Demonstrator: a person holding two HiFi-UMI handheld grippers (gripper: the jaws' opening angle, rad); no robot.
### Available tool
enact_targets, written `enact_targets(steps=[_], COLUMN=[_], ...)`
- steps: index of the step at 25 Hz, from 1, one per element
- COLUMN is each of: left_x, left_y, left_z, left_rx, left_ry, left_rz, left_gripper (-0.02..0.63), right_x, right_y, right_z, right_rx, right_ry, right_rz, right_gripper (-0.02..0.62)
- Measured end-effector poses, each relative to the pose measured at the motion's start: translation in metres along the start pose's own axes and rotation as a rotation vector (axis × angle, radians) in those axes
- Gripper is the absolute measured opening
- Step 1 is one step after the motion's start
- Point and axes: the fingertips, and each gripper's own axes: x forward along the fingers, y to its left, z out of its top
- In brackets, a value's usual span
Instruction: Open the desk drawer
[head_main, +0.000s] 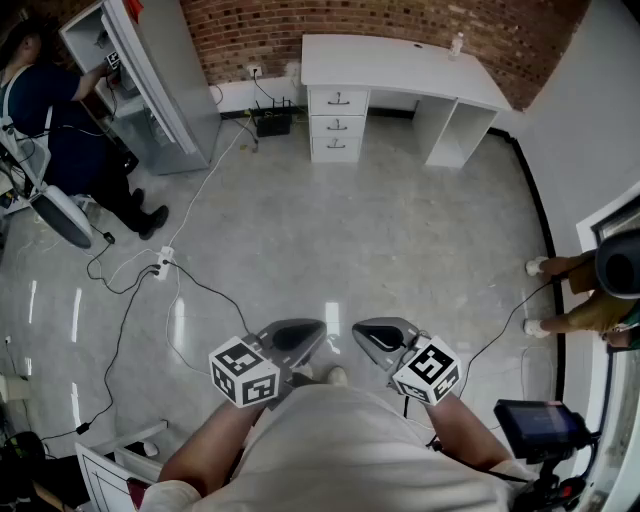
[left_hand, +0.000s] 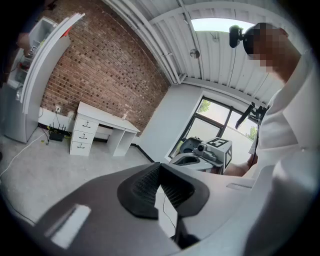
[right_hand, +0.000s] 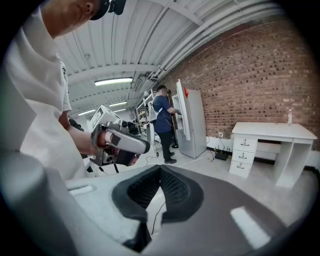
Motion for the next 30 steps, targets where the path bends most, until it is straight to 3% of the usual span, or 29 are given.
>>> enact_targets(steps=[11,18,24,30], left_x=[0.018,0.087,0.118,0.133], left_y=[0.021,0.12,0.204,0.293], left_z=[0.02,0.064,0.128,0.194], left_rx=[0.015,0.006,0.034,0.035], left_ry=[-0.025,-0.002,0.056,0.067], left_rz=[0.007,-0.062,-0.146,-0.175], left_gripper=[0.003,0.003,0.003,0.003], right_x=[0.005,0.057,0.122,0.191], right_y=[-0.029,-0.145,-0.236,-0.316], right_z=[0.002,0.014,0.069,0.125], right_rx=[0.021,0.157,0.309,0.354], right_ry=[-0.003,-0.021,-0.087,-0.107], right_rz=[0.001,-0.033,-0.081,-0.095], right_gripper=[0.002,0.003,0.003,0.026])
